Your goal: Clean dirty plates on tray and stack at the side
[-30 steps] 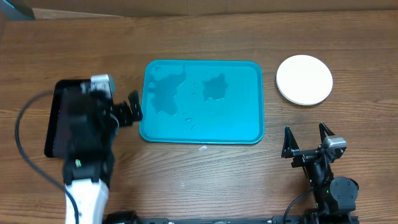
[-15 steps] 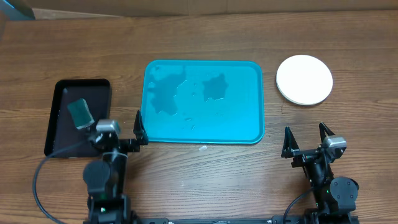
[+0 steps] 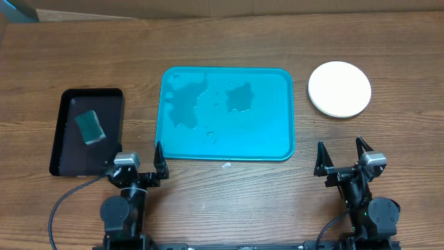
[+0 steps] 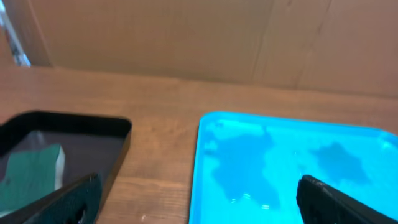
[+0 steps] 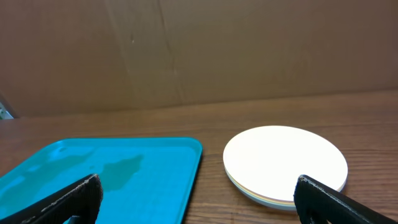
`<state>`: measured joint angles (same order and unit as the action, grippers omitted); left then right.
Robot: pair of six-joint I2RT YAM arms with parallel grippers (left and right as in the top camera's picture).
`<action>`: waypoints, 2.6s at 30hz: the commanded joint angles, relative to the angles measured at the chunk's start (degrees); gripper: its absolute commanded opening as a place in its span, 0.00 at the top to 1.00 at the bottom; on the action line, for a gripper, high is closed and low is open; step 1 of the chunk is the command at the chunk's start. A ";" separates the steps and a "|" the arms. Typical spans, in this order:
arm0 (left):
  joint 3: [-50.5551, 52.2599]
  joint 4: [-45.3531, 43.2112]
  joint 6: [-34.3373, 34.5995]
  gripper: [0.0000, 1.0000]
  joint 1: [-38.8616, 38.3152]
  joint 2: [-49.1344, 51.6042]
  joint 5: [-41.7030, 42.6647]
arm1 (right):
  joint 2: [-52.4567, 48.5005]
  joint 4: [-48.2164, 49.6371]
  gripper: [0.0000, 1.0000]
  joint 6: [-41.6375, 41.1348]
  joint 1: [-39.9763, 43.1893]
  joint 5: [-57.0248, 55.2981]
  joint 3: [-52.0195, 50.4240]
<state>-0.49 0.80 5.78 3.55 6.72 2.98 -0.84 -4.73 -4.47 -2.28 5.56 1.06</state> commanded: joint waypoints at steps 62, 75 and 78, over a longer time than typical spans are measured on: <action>0.22 3.67 -7.08 0.00 -3.67 -6.51 -3.43 | 0.68 0.33 0.00 -0.20 0.22 -0.39 -0.61; 0.22 3.67 -7.08 0.00 -3.67 -6.51 -3.43 | 0.68 0.33 0.00 -0.20 0.22 -0.39 -0.61; 0.22 3.67 -7.08 0.00 -3.67 -6.51 -3.43 | 0.68 0.31 0.00 -0.20 0.22 -0.39 -0.61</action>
<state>-0.49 4.49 -0.21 0.34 0.86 0.16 -0.84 -4.69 -4.45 -2.28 5.56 1.06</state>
